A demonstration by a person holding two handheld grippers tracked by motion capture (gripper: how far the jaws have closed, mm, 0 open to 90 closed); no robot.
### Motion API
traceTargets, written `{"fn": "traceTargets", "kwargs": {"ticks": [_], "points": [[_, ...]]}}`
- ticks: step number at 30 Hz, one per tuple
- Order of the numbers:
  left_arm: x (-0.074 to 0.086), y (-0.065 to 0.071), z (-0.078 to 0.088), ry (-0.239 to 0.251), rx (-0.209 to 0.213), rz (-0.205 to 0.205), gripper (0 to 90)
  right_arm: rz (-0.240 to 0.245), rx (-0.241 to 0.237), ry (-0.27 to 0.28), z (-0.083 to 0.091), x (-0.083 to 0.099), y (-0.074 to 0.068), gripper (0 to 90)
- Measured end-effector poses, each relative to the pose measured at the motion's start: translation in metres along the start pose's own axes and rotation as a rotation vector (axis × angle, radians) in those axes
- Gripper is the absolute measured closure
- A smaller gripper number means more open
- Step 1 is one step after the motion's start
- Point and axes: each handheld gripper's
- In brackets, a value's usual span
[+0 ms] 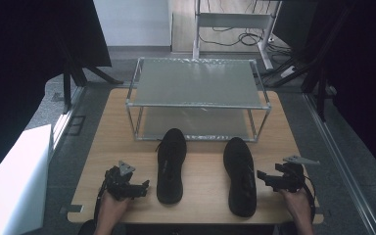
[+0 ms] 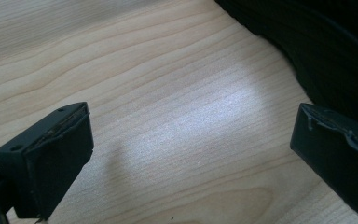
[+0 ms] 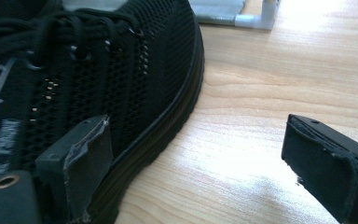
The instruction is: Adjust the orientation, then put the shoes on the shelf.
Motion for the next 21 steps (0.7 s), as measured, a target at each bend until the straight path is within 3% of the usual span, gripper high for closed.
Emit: {"fn": "traceTargets", "kwargs": {"ticks": [10, 13, 21], "points": [[-0.003, 0.001, 0.008, 0.031, -0.001, 0.021, 0.0, 0.025, -0.041, 0.032, 0.012, -0.002, -0.010, 7.0], [-0.009, 0.001, 0.011, 0.050, -0.005, 0.028, 0.0, 0.032, -0.048, 0.036, 0.013, -0.002, -0.013, 6.1], [-0.035, 0.007, 0.019, 0.128, 0.032, 0.043, 0.0, 0.022, -0.107, 0.057, 0.013, -0.004, -0.021, 2.8]]}}
Point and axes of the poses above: each handheld gripper's, and its own axes: z roughly backward along the jaws, x roughly out of its underside, y roughly to its right, and after that the axes turned 7 degrees about -z, right-handed
